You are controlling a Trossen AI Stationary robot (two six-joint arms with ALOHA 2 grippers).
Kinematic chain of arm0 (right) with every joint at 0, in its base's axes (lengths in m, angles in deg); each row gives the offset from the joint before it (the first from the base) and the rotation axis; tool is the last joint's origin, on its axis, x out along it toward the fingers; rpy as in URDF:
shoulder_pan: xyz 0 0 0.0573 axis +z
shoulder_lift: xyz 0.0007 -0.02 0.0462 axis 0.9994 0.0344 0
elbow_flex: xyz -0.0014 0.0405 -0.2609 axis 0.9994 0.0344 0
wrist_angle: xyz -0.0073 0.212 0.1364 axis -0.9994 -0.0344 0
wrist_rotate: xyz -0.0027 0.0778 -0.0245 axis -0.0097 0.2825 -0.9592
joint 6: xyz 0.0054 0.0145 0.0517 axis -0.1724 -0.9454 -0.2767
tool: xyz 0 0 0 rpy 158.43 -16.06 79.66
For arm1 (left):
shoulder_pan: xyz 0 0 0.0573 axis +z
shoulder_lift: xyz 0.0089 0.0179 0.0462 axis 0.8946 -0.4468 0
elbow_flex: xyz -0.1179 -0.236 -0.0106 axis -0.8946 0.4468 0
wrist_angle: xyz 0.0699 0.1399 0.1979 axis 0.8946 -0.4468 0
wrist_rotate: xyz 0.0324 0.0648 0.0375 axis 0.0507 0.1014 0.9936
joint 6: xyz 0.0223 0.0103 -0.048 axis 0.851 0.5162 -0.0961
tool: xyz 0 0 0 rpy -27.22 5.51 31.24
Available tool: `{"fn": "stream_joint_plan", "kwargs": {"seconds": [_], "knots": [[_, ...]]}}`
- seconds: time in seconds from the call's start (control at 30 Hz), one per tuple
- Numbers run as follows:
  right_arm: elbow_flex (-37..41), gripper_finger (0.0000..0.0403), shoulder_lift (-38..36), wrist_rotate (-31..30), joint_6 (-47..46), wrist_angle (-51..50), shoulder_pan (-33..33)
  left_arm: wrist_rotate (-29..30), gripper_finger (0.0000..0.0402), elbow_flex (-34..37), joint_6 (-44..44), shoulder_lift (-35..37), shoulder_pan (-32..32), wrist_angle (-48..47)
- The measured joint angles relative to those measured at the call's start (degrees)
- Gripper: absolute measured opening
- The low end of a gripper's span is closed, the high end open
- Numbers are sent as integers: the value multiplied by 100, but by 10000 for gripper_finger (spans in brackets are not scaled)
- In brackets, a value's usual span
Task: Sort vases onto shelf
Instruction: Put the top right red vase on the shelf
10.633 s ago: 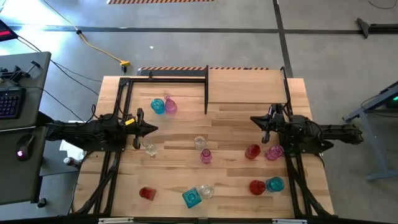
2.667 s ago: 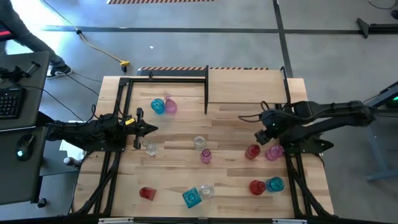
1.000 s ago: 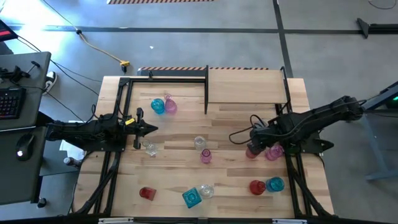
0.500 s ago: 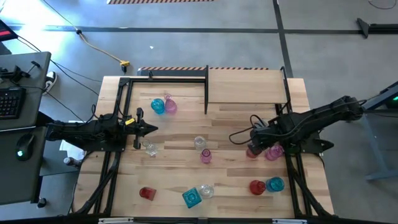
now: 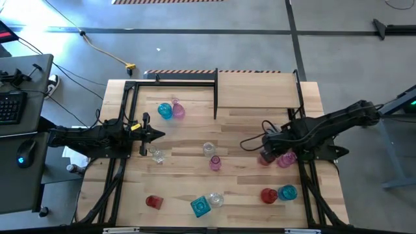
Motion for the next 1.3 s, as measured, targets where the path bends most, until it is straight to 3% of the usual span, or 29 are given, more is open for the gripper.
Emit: {"fn": "stream_joint_plan", "kwargs": {"seconds": [0.53,0.93,1.3], "knots": [[-1390,1,-48,-377,187,-1393,-209,1,1,-2,0,2,1,1],[-2508,0,-53,-389,714,-2289,-1195,0,1,-2,0,0,1,1],[-3398,0,-50,-390,1701,-2298,-2474,1,1,-2,0,1,-1,1]]}}
